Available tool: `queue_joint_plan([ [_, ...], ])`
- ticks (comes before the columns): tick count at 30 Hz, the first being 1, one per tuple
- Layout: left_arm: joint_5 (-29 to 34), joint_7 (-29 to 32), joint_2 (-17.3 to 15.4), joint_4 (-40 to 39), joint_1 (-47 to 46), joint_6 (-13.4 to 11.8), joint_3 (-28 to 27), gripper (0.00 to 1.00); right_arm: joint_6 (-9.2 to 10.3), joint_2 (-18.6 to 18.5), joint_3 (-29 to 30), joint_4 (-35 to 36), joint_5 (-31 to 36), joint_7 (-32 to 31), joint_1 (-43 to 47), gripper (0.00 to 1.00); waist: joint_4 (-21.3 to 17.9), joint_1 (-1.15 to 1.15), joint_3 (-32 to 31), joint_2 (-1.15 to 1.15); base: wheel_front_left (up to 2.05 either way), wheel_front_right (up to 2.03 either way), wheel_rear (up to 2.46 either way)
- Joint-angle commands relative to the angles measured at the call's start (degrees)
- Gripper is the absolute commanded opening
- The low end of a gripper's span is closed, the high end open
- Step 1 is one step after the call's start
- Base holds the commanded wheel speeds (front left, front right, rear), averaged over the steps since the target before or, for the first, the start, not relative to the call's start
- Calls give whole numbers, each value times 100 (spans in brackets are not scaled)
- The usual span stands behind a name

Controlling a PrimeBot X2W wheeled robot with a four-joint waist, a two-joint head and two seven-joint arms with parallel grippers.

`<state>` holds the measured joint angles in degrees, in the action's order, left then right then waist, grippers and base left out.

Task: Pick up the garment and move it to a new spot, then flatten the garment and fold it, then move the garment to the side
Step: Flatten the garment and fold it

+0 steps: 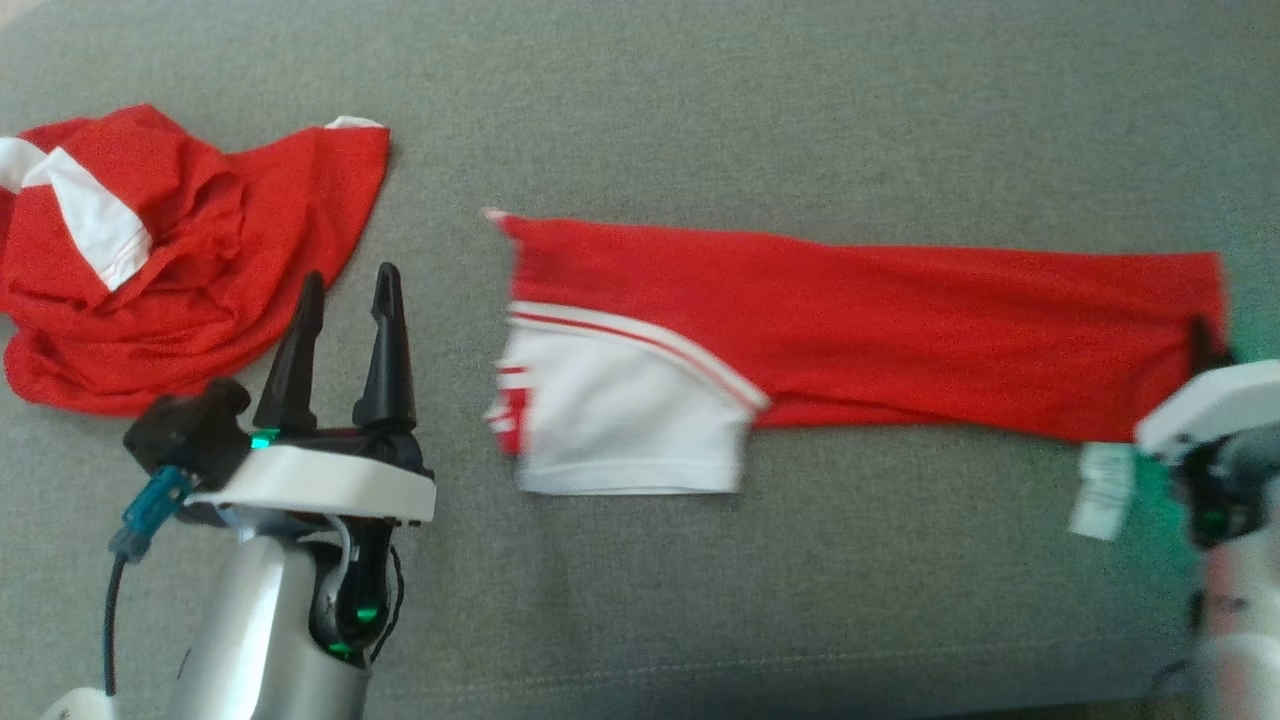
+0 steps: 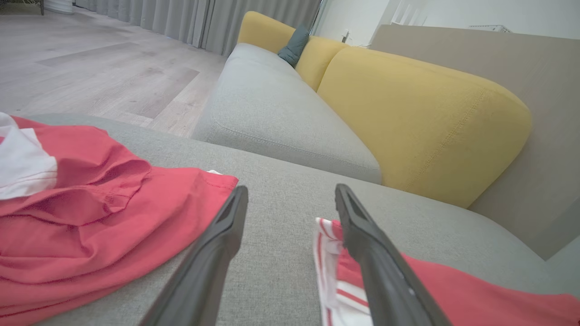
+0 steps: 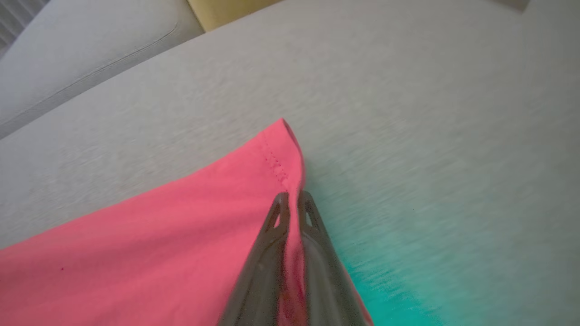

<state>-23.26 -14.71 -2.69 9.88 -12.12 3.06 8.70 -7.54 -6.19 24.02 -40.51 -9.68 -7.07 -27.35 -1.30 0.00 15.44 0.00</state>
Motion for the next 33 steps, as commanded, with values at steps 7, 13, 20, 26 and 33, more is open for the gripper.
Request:
queue_joint_plan([
  [7, -82, -29, -19, -143, -80, 10, -191, 100, 5, -756, 689, 527, 1383, 215, -185, 0, -26, 0, -289, 0, 0, 0, 0],
  [13, -187, -29, -19, -157, 15, -51, -182, 100, 5, -461, 1118, 823, 2184, 152, -432, 0, -35, 0, -537, 0, 0, 0, 0],
  [20, -402, -29, -19, -184, 184, -105, -135, 100, 5, 127, 580, 1113, 1460, -353, -583, 0, -88, 0, -807, 0, 0, 0, 0],
  [26, -444, -29, -19, -199, 290, -130, -123, 100, 5, 314, -205, 1703, 230, -1068, -442, 0, -130, 0, -973, 0, 0, 0, 0],
  [33, -446, -29, -19, -180, 348, -124, -121, 100, 5, 329, -1103, 2058, -1480, -1490, -210, 0, -119, 0, -1134, 0, 0, 0, 0],
])
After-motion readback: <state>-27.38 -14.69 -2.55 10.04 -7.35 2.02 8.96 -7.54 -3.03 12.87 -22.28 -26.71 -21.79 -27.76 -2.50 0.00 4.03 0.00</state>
